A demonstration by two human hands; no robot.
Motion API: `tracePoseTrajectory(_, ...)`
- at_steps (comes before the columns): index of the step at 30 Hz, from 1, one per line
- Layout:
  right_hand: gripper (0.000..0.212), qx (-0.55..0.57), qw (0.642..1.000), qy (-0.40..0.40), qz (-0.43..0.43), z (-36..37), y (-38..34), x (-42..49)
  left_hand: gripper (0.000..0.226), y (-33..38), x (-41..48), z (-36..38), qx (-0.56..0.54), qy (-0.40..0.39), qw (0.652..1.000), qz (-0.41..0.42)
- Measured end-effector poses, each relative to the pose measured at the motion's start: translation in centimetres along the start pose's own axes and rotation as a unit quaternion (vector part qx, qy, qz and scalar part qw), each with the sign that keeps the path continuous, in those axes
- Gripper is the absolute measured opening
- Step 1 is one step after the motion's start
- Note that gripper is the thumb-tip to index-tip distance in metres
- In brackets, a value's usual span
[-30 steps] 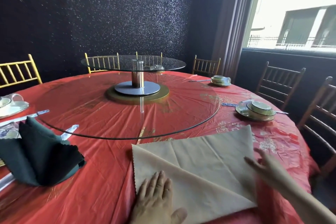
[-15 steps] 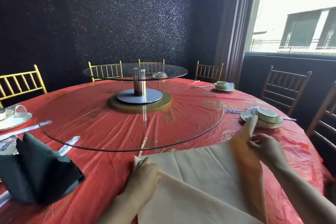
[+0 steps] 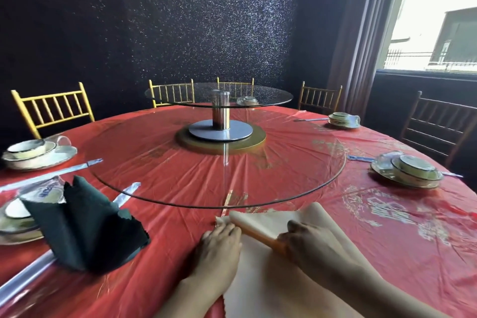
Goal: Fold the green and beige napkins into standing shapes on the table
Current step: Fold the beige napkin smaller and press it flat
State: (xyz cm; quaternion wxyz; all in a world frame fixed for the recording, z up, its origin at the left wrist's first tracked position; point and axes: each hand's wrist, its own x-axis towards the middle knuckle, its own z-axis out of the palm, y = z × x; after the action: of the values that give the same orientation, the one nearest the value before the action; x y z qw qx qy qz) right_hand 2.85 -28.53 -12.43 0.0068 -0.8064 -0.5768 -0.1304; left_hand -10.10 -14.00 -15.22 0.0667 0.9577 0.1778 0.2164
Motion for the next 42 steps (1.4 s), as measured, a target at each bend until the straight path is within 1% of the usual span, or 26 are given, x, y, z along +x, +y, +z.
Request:
tracePoseTrajectory(2,0.014,0.045,0.999,-0.017,0.004,-0.2,-0.1,0.3,0.012,-0.3,-0.1,0.6,0.017,-0.005,1.000,-0.003)
tracePoseTrajectory(4,0.017,0.064,0.998,-0.018,0.013,-0.3,-0.3,0.9,0.009,-0.3,-0.3,0.8,0.033,-0.013,0.999,-0.008)
tracePoseTrajectory(6,0.018,0.079,0.996,-0.011,0.031,0.0,-0.6,1.2,0.022,-0.3,-0.5,1.1,0.041,-0.028,0.999,-0.017)
tracePoseTrajectory(8,0.019,0.062,0.997,-0.009,0.041,0.0,-0.9,1.3,0.026,-0.2,-0.6,0.9,0.041,-0.039,0.998,-0.023)
tracePoseTrajectory(10,0.020,0.050,0.997,-0.003,0.061,0.0,-0.9,1.4,0.023,0.1,-0.7,0.6,0.034,-0.038,0.998,-0.028)
tracePoseTrajectory(12,0.010,0.035,0.997,0.018,0.067,0.0,-1.2,1.6,0.018,0.2,-0.8,0.3,0.016,-0.032,0.999,-0.036)
tracePoseTrajectory(13,0.006,0.024,0.997,0.035,0.057,0.0,-1.3,1.8,0.020,0.3,-0.8,0.3,0.010,-0.023,0.999,-0.044)
tracePoseTrajectory(15,0.028,-0.004,0.998,0.049,0.023,-0.1,-1.4,1.8,0.026,0.4,-0.7,0.0,0.004,-0.074,0.996,-0.051)
tracePoseTrajectory(16,0.032,-0.016,0.997,0.068,0.021,-0.2,-1.4,1.7,0.026,0.5,-0.8,-0.3,-0.007,-0.089,0.994,-0.056)
tracePoseTrajectory(18,0.028,-0.028,0.997,0.077,-0.004,-0.3,-1.7,1.5,0.024,0.7,-0.8,-0.5,-0.006,-0.092,0.994,-0.055)
tracePoseTrajectory(20,0.019,-0.043,0.993,0.104,-0.041,-0.1,-1.8,1.6,0.024,0.7,-0.9,-0.6,-0.007,-0.102,0.993,-0.062)
tracePoseTrajectory(24,0.021,0.000,0.994,0.091,-0.068,0.9,-1.4,2.3,0.034,0.6,-0.8,-0.7,0.002,-0.118,0.991,-0.061)
tracePoseTrajectory(26,0.017,0.014,0.993,0.088,-0.071,1.0,-1.2,2.4,0.039,0.5,-0.8,-0.7,0.002,-0.116,0.991,-0.061)
tracePoseTrajectory(29,0.012,0.080,0.992,0.069,-0.065,0.9,-1.0,2.5,0.040,0.4,-0.6,-0.6,0.004,-0.115,0.992,-0.057)
tracePoseTrajectory(31,0.018,0.125,0.989,0.052,-0.052,1.0,-0.9,2.5,0.042,0.3,-0.5,-0.3,0.016,-0.123,0.991,-0.056)
tracePoseTrajectory(34,0.026,0.186,0.982,0.027,-0.019,1.1,-0.7,2.4,0.080,0.1,-0.6,-0.2,0.013,-0.102,0.994,-0.047)
tracePoseTrajectory(35,0.027,0.203,0.979,0.018,-0.014,1.0,-0.6,2.4,0.080,-0.1,-0.6,0.0,0.027,-0.080,0.996,-0.039)
tracePoseTrajectory(36,0.027,0.219,0.975,0.011,-0.013,0.8,-0.5,2.3,0.074,-0.1,-0.5,0.0,0.042,-0.068,0.996,-0.040)
tracePoseTrajectory(37,0.025,0.227,0.974,0.010,-0.016,0.7,-0.5,2.2,0.072,-0.1,-0.4,-0.3,0.045,-0.066,0.996,-0.048)
tracePoseTrajectory(39,0.021,0.223,0.974,-0.002,-0.034,0.7,-0.3,2.0,0.089,-0.3,-0.4,0.0,0.047,-0.095,0.994,-0.038)
tracePoseTrajectory(40,0.021,0.227,0.973,-0.008,-0.043,0.9,-0.2,1.8,0.095,-0.2,-0.5,-0.3,0.041,-0.135,0.989,-0.046)
tracePoseTrajectory(41,0.022,0.236,0.971,-0.006,-0.047,1.1,0.0,1.5,0.091,-0.1,-0.4,-0.6,0.036,-0.157,0.986,-0.051)
tracePoseTrajectory(42,0.023,0.246,0.968,-0.002,-0.045,1.2,0.0,1.2,0.078,0.0,-0.2,-1.0,0.031,-0.163,0.985,-0.053)
